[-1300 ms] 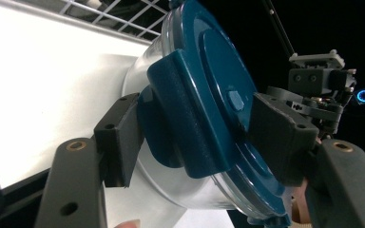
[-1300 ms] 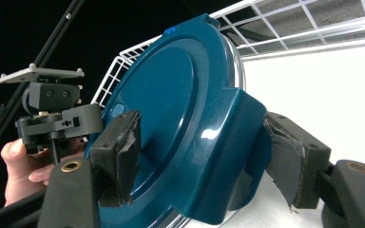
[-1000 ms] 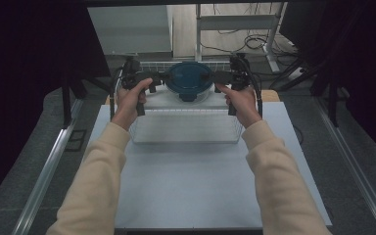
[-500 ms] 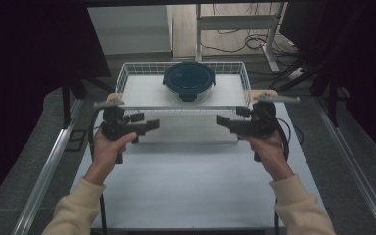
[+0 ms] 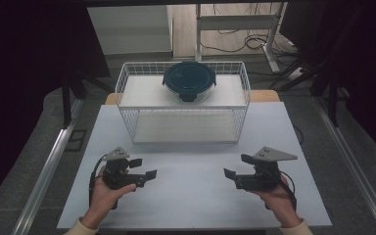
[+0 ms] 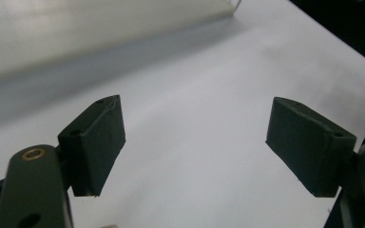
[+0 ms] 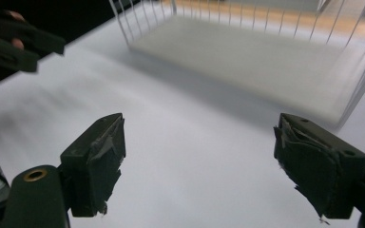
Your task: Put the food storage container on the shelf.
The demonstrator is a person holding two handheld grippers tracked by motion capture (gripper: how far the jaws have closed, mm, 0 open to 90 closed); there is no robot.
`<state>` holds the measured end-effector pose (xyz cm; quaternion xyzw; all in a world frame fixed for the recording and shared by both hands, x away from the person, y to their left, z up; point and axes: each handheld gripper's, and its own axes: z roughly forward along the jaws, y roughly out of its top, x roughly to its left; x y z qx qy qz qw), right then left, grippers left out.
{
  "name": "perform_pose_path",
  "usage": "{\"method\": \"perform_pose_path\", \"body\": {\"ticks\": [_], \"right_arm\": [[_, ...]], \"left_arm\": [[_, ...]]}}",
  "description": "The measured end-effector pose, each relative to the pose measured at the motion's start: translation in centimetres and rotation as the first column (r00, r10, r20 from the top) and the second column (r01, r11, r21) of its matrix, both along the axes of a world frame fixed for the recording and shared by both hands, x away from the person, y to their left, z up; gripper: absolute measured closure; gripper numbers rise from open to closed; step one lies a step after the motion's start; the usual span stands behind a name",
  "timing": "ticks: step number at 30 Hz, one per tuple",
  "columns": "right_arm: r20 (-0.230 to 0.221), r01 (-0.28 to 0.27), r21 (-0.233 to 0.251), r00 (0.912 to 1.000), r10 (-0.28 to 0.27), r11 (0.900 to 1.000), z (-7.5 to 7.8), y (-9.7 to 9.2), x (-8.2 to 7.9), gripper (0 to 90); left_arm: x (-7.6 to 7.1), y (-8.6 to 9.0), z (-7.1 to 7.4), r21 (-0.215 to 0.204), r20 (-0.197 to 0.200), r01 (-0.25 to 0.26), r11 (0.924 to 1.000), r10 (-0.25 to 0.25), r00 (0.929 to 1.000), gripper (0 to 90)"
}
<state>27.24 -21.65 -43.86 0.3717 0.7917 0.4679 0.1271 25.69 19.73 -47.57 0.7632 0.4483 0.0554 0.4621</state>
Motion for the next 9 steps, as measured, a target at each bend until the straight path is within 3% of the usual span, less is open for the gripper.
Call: {"method": "perform_pose_path", "body": {"ticks": [3, 9], "right_arm": [[-0.031, 0.01, -0.018, 0.9995, -0.01, 0.9998, -1.23, -0.04, 0.19, 18.0], [-0.013, 0.022, 0.012, 0.9997, -0.022, 0.9997, -0.87, -0.19, -0.03, 18.0]], "left_arm": [[-0.19, 0.14, -0.14, 0.002, 0.002, -0.006, 1.0, 0.006, 1.0, 20.2], [-0.35, 0.29, 0.09, -0.005, 0.021, -0.02, 0.9998, 0.02, 0.9996, 20.1]]}}
